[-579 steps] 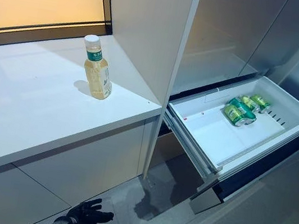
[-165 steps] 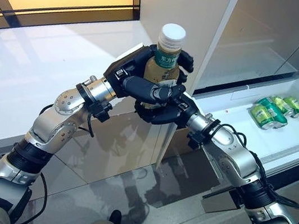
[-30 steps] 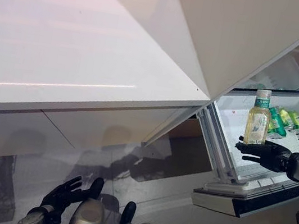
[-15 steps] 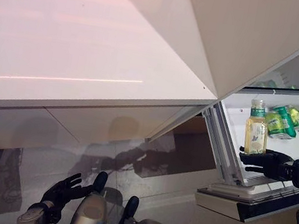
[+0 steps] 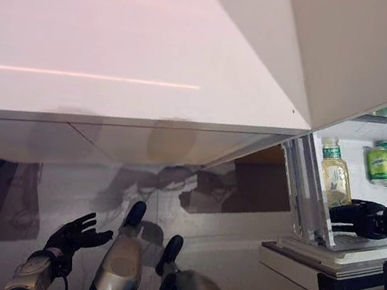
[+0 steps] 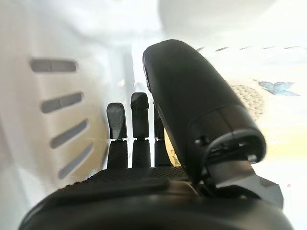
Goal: Put drinks into fridge and close the fridge
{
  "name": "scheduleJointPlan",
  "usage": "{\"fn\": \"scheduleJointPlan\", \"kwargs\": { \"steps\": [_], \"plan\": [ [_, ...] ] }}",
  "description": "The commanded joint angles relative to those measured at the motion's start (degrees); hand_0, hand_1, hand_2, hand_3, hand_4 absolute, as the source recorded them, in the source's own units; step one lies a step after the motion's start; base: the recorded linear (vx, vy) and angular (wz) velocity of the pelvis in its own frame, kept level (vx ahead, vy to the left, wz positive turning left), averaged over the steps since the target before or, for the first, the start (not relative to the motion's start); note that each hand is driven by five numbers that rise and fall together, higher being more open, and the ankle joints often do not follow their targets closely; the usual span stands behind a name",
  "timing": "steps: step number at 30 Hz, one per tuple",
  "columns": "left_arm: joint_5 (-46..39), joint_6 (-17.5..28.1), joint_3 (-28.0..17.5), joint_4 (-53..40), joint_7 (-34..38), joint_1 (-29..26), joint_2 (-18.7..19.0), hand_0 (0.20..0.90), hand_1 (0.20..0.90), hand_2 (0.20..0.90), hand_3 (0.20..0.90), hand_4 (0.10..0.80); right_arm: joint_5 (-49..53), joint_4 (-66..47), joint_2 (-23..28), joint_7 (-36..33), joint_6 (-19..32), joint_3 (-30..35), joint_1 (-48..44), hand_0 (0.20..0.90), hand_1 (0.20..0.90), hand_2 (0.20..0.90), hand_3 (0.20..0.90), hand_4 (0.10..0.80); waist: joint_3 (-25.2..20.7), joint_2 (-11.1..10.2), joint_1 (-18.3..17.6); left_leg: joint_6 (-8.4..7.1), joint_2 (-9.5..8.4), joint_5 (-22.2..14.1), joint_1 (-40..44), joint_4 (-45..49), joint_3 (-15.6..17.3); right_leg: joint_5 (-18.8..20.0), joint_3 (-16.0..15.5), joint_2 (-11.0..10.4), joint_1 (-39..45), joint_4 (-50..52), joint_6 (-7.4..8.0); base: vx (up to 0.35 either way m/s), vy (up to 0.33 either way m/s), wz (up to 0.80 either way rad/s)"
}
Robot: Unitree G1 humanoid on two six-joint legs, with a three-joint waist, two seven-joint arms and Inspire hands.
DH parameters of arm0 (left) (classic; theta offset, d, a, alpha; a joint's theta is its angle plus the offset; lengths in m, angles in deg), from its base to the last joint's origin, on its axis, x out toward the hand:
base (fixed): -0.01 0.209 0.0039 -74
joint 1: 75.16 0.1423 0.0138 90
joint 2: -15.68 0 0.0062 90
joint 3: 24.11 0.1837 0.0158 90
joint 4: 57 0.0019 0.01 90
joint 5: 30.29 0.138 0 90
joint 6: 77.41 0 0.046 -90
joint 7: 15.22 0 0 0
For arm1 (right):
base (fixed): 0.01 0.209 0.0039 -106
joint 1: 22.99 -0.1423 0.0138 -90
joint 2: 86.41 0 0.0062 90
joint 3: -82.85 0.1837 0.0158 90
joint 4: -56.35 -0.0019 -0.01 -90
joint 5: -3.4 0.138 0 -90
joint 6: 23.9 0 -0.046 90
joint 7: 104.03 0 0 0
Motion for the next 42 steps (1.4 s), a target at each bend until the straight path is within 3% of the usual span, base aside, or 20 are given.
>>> {"fn": "scheduleJointPlan", "kwargs": {
  "steps": [1, 7, 10, 14, 21, 22, 23, 25, 26, 35, 42],
  "plan": [
    [-2.07, 1.20, 2.26, -3.26, 0.06, 2.83, 1.99, 0.900, 0.900, 0.900, 0.900, 0.800, -2.83, -1.04, 10.04, -4.68, -0.44, -5.70, -6.95, 0.300, 0.300, 0.300, 0.200, 0.100, -0.89, 2.18, 0.64, 1.66, -1.02, -5.02, -1.38, 1.67, 0.66, 5.54, 1.94, 0.94, -6.23, 3.00, 2.91, -0.078, 0.004, 0.06],
    [-3.65, 1.33, 3.14, -5.12, 0.08, 2.64, 2.32, 0.900, 0.900, 0.900, 0.900, 0.800, -3.14, -0.12, 10.24, -5.53, -1.81, -7.59, -9.50, 0.300, 0.300, 0.300, 0.200, 0.100, 1.03, 3.70, 0.85, 1.69, -1.62, -4.21, -4.15, 1.60, -0.02, 5.63, 1.90, 0.86, -8.75, 3.14, 2.67, -0.048, 0.014, 0.03],
    [-3.91, -3.06, 3.37, -10.66, 2.51, 2.85, 2.46, 0.900, 0.900, 0.900, 0.900, 0.800, -3.51, -0.86, 9.51, -6.97, -3.45, -7.59, -9.60, 0.300, 0.300, 0.300, 0.200, 0.100, 1.24, 4.38, 1.06, 1.59, -1.98, -3.93, -5.02, 1.74, -0.37, 5.42, 1.70, 0.61, -9.50, 3.39, 2.72, 0.000, 0.025, 0.07],
    [-4.34, -8.31, 3.01, -12.54, 4.07, 0.29, 3.88, 0.900, 0.900, 0.900, 0.900, 0.800, -6.94, -0.40, 10.66, -1.65, -5.34, -8.55, -13.28, 0.300, 0.300, 0.300, 0.200, 0.100, 0.31, 3.98, 0.99, 1.60, -1.88, -4.20, -5.85, 2.43, -0.10, 5.16, 1.10, 0.52, -10.41, 3.95, 2.44, 0.029, -0.016, 0.02],
    [-5.83, -9.89, 3.55, -10.02, 4.72, -3.44, 4.03, 0.900, 0.900, 0.900, 0.900, 0.800, -7.90, 1.18, 11.64, 0.21, -3.69, -10.22, -15.34, 0.300, 0.300, 0.300, 0.200, 0.100, -0.14, 3.94, 0.07, 1.84, -1.79, -4.28, -6.16, 2.51, 0.61, 5.19, 1.37, 0.47, -11.27, 4.36, 2.28, -0.003, 0.014, -0.01],
    [-6.02, -9.89, 3.81, -9.49, 4.82, -3.99, 3.96, 0.900, 0.900, 0.900, 0.900, 0.800, -7.78, 1.29, 11.43, -0.36, -3.55, -10.31, -15.41, 0.505, 0.505, 0.505, 0.439, 0.339, -0.19, 3.95, -0.09, 1.87, -1.78, -4.27, -6.10, 2.51, 0.73, 5.22, 1.41, 0.44, -11.27, 4.38, 2.24, 0.000, 0.000, 0.00],
    [-6.09, -10.12, 3.86, -9.11, 5.01, -4.55, 3.83, 0.900, 0.900, 0.900, 0.900, 0.800, -7.50, 1.28, 11.22, -0.74, -3.51, -10.35, -15.45, 0.596, 0.596, 0.596, 0.546, 0.446, -0.21, 3.96, -0.25, 1.89, -1.78, -4.31, -5.99, 2.53, 0.81, 5.23, 1.50, 0.43, -11.28, 4.47, 2.25, 0.000, 0.000, 0.00],
    [-6.14, -10.05, 4.01, -8.25, 5.15, -5.30, 3.58, 0.900, 0.900, 0.900, 0.900, 0.800, -7.58, 1.27, 10.91, -0.83, -3.49, -10.36, -15.58, 0.693, 0.693, 0.693, 0.658, 0.558, -0.24, 3.92, -0.44, 1.88, -1.72, -4.35, -5.81, 2.47, 0.92, 5.24, 1.62, 0.38, -11.20, 4.47, 2.29, 0.000, 0.000, 0.00],
    [-6.16, -9.98, 4.04, -7.95, 5.22, -5.51, 3.52, 0.900, 0.900, 0.900, 0.900, 0.800, -7.48, 1.25, 10.88, -1.09, -3.42, -10.42, -15.55, 0.900, 0.900, 0.900, 0.900, 0.800, -0.31, 3.90, -0.53, 1.87, -1.71, -4.38, -5.74, 2.47, 0.95, 5.21, 1.66, 0.37, -11.18, 4.52, 2.29, 0.000, 0.000, 0.00],
    [-5.29, -11.36, 4.07, -6.23, 6.07, -6.73, 3.15, 0.900, 0.900, 0.900, 0.900, 0.800, -3.44, 0.40, 10.62, -3.90, -2.88, -8.94, -14.38, 0.900, 0.900, 0.900, 0.900, 0.800, -1.74, 3.73, -1.44, 1.91, -1.55, -4.65, -4.35, 2.13, 1.80, 4.97, 2.04, 0.39, -10.20, 4.45, 2.40, -0.002, 0.009, -0.01],
    [-3.10, -12.76, 3.95, -3.54, 3.78, -5.83, 2.73, 0.900, 0.900, 0.900, 0.900, 0.800, 1.44, -2.20, 13.20, -7.13, 2.60, -7.04, -13.42, 0.900, 0.900, 0.900, 0.900, 0.800, -4.32, 3.74, -2.91, 1.94, -1.32, -5.12, -1.80, 1.57, 2.94, 4.68, 2.73, 0.44, -8.42, 4.28, 2.59, 0.001, 0.055, -0.07]
  ]
}}
